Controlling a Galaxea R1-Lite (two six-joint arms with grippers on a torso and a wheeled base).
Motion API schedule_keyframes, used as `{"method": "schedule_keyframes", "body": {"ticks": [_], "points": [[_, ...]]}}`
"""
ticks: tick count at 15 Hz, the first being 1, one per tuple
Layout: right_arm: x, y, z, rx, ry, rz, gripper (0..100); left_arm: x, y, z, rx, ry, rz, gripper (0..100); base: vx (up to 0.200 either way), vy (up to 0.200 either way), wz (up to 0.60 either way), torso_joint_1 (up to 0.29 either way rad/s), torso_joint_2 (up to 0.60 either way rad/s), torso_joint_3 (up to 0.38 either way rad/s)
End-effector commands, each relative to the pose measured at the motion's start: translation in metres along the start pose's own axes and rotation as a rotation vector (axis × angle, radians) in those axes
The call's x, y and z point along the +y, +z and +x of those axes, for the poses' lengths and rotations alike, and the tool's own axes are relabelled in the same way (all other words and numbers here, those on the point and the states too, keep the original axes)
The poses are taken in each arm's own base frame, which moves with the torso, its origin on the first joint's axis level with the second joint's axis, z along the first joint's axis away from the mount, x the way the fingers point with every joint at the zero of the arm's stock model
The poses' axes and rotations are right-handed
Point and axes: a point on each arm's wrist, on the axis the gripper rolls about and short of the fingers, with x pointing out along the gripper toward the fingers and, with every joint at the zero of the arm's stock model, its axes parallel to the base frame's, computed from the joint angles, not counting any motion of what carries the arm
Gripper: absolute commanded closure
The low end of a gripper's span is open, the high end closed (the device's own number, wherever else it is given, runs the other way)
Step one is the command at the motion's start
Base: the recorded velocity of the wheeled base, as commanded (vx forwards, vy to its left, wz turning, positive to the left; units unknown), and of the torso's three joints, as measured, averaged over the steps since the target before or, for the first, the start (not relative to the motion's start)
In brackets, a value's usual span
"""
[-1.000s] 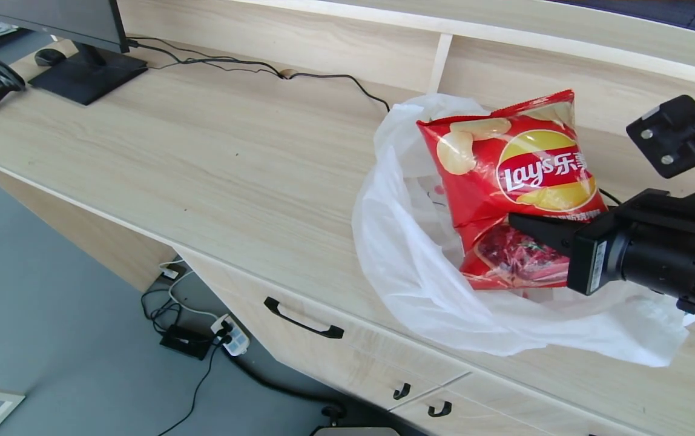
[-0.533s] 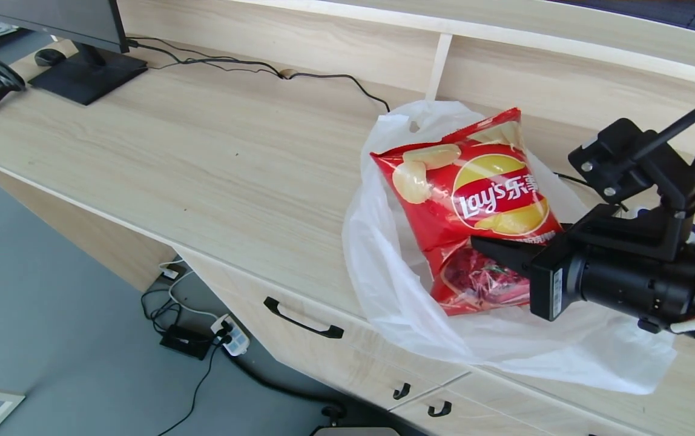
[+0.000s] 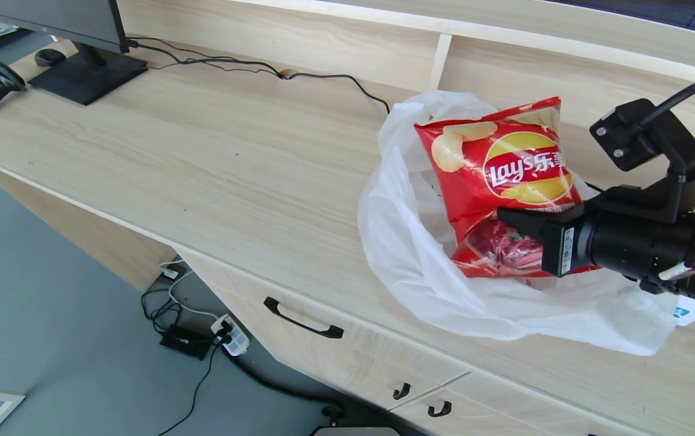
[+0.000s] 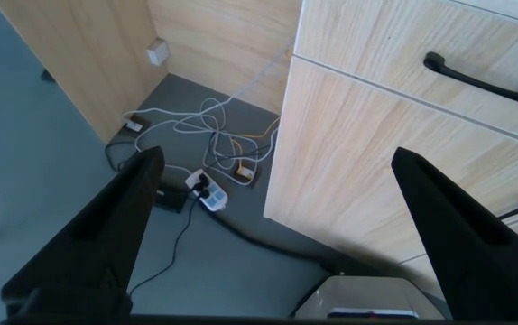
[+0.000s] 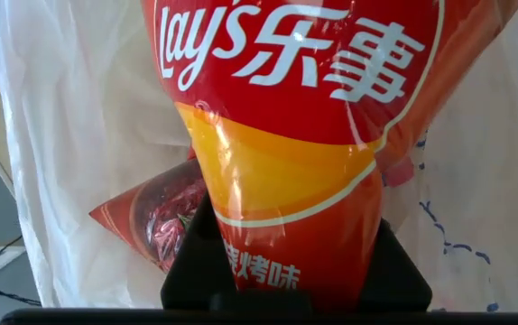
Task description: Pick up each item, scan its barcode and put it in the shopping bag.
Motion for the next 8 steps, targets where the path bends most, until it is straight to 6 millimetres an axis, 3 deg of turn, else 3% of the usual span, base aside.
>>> {"method": "schedule_keyframes", "body": {"ticks": [1, 3, 6, 8], "points": [[-0.003, 0.011, -0.001, -0.040, -0.012, 0.042, 100, 0.000, 0.000, 0.000, 0.000, 0.001, -0.003, 0, 0.000, 0.000, 0.00, 0.000, 0.00, 0.000], [-0.005, 0.016, 0.002, -0.048, -0.024, 0.043, 100, 0.000, 0.000, 0.000, 0.002, -0.001, -0.006, 0, 0.000, 0.000, 0.00, 0.000, 0.00, 0.000], [-0.001, -0.010, 0.012, 0.047, -0.013, 0.011, 100, 0.000, 0.000, 0.000, 0.002, -0.001, -0.006, 0, 0.000, 0.000, 0.00, 0.000, 0.00, 0.000], [-0.001, -0.010, 0.012, 0.047, -0.013, 0.010, 100, 0.000, 0.000, 0.000, 0.000, 0.001, -0.006, 0, 0.000, 0.000, 0.00, 0.000, 0.00, 0.000]]}}
